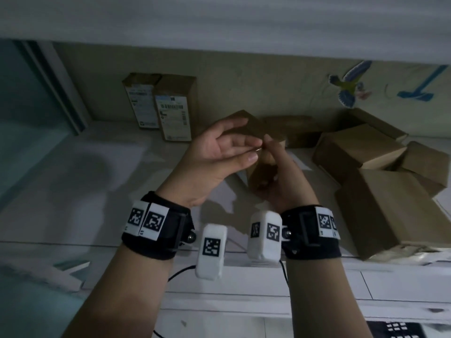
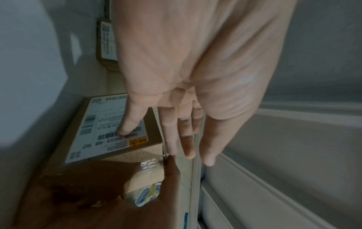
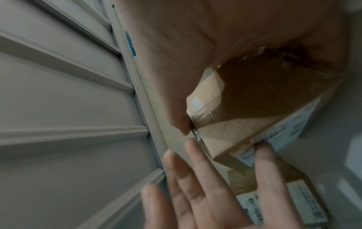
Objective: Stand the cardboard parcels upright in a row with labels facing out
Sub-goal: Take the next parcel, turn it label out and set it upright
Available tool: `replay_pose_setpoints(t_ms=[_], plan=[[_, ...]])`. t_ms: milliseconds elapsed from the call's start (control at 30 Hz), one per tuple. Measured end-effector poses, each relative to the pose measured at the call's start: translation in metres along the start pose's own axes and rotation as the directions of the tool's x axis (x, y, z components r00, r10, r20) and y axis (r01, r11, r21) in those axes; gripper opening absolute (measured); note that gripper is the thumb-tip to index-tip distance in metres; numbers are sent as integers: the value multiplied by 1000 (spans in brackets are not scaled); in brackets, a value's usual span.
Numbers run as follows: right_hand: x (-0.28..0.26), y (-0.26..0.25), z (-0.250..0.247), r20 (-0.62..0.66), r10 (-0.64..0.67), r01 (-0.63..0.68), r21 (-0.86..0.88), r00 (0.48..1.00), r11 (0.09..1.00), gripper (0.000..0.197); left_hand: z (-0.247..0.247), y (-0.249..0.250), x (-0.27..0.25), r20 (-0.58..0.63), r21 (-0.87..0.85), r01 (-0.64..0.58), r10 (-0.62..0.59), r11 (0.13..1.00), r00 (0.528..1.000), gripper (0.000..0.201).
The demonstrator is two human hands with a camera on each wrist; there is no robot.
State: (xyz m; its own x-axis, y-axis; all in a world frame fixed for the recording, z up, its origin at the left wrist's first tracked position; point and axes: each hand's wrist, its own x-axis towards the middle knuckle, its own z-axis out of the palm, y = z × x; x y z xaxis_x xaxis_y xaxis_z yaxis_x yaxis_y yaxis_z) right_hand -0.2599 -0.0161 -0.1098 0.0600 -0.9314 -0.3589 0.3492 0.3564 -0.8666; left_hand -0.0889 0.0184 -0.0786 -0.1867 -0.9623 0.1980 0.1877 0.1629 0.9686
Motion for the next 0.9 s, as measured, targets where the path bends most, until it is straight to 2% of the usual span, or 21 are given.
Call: replay_pose_setpoints(t_ms=[67, 133, 167, 233, 300, 400, 433, 500, 567, 633, 700, 733, 800, 900], plan=[[-3, 0, 0, 0, -3, 3, 53, 1000, 999, 90, 3, -2, -4, -58, 7, -16, 17, 1000, 998, 51], [-8, -4, 1, 44, -12, 7, 103, 999, 995, 69, 3, -5, -4, -182, -2, -47, 46, 999, 982, 41], [-9, -6, -1, 72, -7, -4, 140, 997, 990, 66, 1, -7, -2, -261, -8, -58, 54, 998, 964, 40], [-11, -10, -6, 126, 30, -59, 228, 992, 972, 71, -7, -8, 3, -408, 3, -70, 65, 998, 911, 47], [-13, -13, -12, 184, 59, -109, 278, 981, 954, 80, -13, -5, 4, -485, 22, -65, 67, 998, 872, 63], [-17, -14, -17, 298, 80, -176, 311, 951, 934, 87, -18, 1, 5, -486, -4, -16, 12, 1000, 874, 74], [-18, -15, -19, 333, 88, -198, 314, 939, 929, 85, -18, 3, 6, -468, -29, -1, -13, 1000, 884, 72], [-16, -15, -20, 389, 109, -240, 308, 915, 921, 84, -16, 5, 6, -403, -83, -2, -32, 997, 915, 57], [-10, -13, -22, 408, 114, -258, 320, 906, 912, 83, -10, 7, 5, -377, -64, -46, 19, 997, 926, 42], [-3, -12, -23, 421, 128, -290, 348, 898, 891, 81, -1, 9, 5, -414, -22, -126, 106, 992, 904, 32], [2, -13, -25, 407, 142, -323, 421, 902, 848, 76, 5, 13, 6, -408, -43, -213, 178, 976, 896, 10], [4, -15, -26, 398, 129, -324, 473, 908, 820, 71, 7, 15, 6, -380, -64, -234, 193, 970, 905, 10], [3, -19, -27, 395, 63, -291, 550, 917, 783, 60, 10, 19, 8, -325, -98, -275, 230, 956, 917, 24], [1, -23, -24, 391, -20, -223, 564, 920, 795, 53, 13, 29, 10, -273, -107, -330, 292, 938, 917, 11]])
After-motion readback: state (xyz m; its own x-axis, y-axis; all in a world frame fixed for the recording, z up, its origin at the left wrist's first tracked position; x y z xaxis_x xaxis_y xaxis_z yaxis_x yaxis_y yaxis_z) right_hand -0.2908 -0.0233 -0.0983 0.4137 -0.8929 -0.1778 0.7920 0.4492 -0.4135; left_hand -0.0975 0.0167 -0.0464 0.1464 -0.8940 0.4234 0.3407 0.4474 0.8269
